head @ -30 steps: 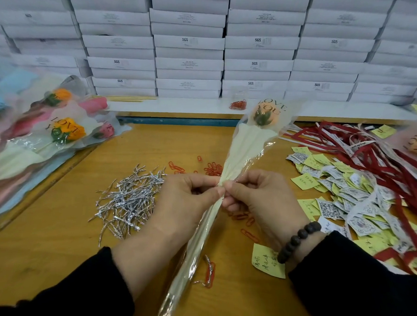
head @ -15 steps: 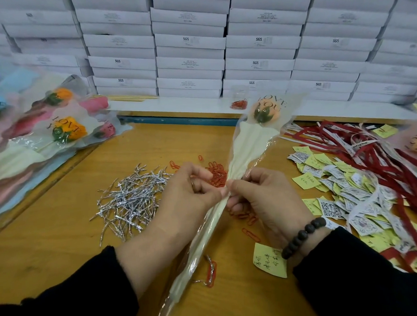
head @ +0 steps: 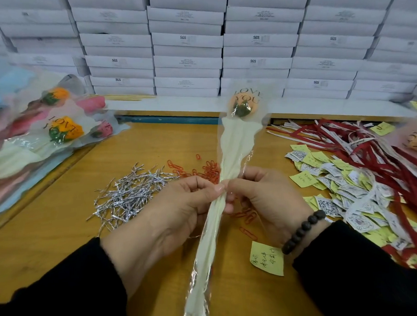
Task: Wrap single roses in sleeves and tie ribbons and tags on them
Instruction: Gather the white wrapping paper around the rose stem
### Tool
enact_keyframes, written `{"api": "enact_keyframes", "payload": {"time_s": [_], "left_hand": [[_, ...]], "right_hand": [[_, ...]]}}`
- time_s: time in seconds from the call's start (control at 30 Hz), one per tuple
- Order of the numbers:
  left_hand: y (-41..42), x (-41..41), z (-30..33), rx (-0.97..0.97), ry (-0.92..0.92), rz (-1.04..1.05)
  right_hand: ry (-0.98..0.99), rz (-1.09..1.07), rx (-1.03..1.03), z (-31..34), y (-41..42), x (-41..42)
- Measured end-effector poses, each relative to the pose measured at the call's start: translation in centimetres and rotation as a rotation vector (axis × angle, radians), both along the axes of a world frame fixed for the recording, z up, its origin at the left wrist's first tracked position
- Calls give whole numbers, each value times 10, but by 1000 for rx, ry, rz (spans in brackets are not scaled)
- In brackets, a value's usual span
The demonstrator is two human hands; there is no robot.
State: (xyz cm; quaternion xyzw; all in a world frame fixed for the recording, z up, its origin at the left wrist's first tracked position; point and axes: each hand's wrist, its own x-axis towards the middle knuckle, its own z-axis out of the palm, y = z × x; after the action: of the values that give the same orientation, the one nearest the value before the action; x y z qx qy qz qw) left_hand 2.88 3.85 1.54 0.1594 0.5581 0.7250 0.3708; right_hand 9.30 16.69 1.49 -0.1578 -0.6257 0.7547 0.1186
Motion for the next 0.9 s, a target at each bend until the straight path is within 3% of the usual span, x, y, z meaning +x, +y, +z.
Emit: {"api": "enact_keyframes", "payload": {"time_s": [0.37, 0.53, 0.67, 0.9], "left_hand": [[0, -4, -2, 30, -59, -9], [-2, -9, 2, 44, -70, 31], [-7, -17, 6, 44, -54, 145], [-10, -22, 9, 28, -48, 235]], "right_hand": [[4, 53, 65, 3, 3, 1], [-17, -24, 309, 1, -2, -2], [-34, -38, 374, 0, -4, -4], [10, 329, 1057, -8, -19, 1]]}}
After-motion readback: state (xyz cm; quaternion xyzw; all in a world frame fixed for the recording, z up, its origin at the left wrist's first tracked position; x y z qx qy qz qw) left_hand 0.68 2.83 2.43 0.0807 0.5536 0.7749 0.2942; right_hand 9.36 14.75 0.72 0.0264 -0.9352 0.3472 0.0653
